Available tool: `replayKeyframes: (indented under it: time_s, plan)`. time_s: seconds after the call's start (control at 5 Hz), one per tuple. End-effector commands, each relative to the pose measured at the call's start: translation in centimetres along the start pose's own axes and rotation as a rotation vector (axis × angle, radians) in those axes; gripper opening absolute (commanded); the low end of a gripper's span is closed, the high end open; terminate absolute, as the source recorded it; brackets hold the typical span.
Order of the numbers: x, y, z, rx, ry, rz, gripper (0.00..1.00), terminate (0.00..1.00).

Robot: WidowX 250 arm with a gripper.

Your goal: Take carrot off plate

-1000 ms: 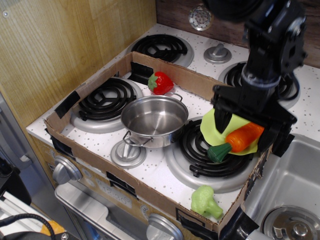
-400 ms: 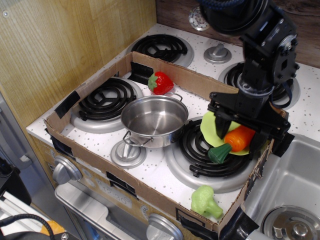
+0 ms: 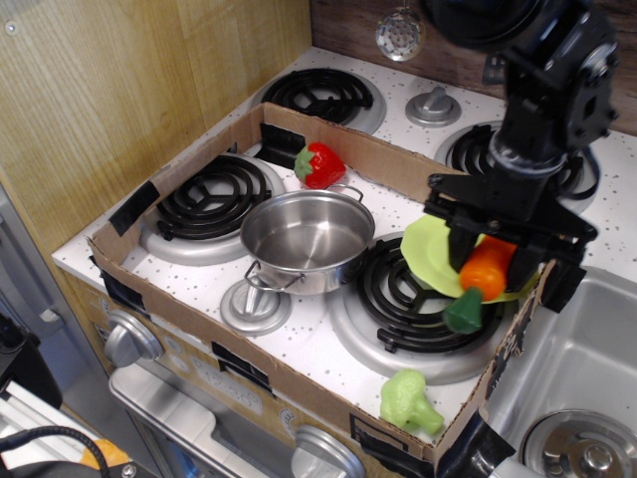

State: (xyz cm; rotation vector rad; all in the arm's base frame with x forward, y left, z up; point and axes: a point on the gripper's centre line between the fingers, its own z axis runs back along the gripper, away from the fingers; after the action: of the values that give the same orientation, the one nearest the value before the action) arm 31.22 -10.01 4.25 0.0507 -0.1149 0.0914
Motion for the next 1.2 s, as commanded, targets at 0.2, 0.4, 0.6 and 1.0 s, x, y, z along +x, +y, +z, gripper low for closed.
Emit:
replayKeyframes:
  time_s: [0.2, 0.4, 0.6, 1.0]
  plan:
    - [1.7, 3.1, 8.2, -0.052, 0.029, 0.244, 0.00, 0.00]
    - [2.2, 7.8, 8.4, 0.004, 0.003, 0.107, 0.00, 0.00]
    - [3.3, 11.5, 8.3, 0.049, -0.019, -0.002, 0.00, 0.00]
    - [4.1, 18.0, 7.5, 0.161, -0.138, -0.106, 0.00, 0.00]
